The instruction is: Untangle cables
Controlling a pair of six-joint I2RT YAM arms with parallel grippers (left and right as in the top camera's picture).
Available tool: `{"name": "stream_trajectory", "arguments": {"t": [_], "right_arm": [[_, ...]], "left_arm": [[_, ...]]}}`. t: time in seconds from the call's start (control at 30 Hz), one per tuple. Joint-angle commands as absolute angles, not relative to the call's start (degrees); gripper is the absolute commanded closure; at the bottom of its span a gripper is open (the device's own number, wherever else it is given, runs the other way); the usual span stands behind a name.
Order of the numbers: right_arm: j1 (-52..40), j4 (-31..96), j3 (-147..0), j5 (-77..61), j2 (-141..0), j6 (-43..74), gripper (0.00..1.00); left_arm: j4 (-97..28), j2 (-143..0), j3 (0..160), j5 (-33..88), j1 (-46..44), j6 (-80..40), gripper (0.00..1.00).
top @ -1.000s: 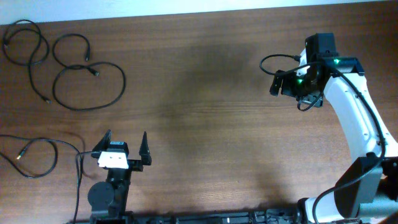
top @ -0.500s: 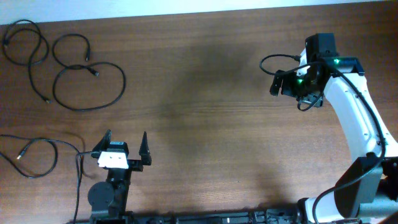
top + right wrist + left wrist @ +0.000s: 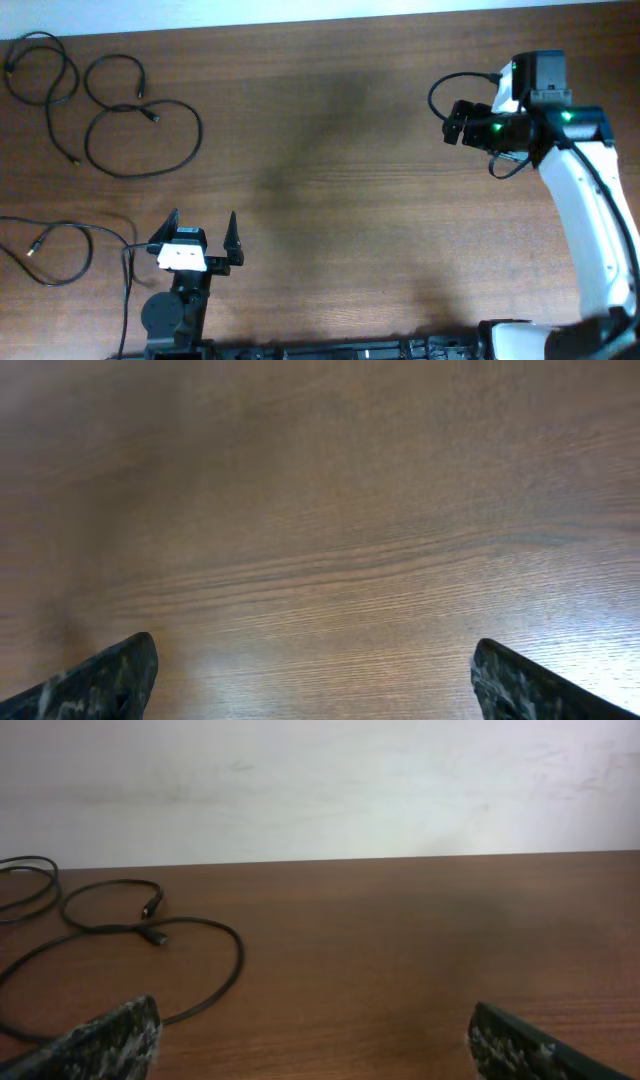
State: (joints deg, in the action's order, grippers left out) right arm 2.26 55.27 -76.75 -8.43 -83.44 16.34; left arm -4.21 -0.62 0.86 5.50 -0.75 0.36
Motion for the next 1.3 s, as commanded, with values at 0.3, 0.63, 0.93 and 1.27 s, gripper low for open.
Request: {"name": "stream_trajectory", "arguments": {"t": [0.3,0.63,0.93,1.27], "right_arm": [[2.7,55.1,-72.5,-8.4,-46.2,16.6,0.01],[2.7,55.0,-53.3,-8.4,-14.3,16.6,0.01],[2.7,55.1,-43.0,-8.4,-5.1,16.6,0.01],[2.7,56.8,-42.3,-8.1,-3.0,16.6,0.01]], "left_arm": [[-4.2,-0.3,0.5,5.1,-1.0,0.0,0.01],[-4.2,-0.3,0.5,5.1,-1.0,0.0,0.01],[-4.2,-0.3,0.5,5.1,-1.0,0.0,0.01],[-4.2,-0.3,0.5,5.1,-1.0,0.0,0.01]]}}
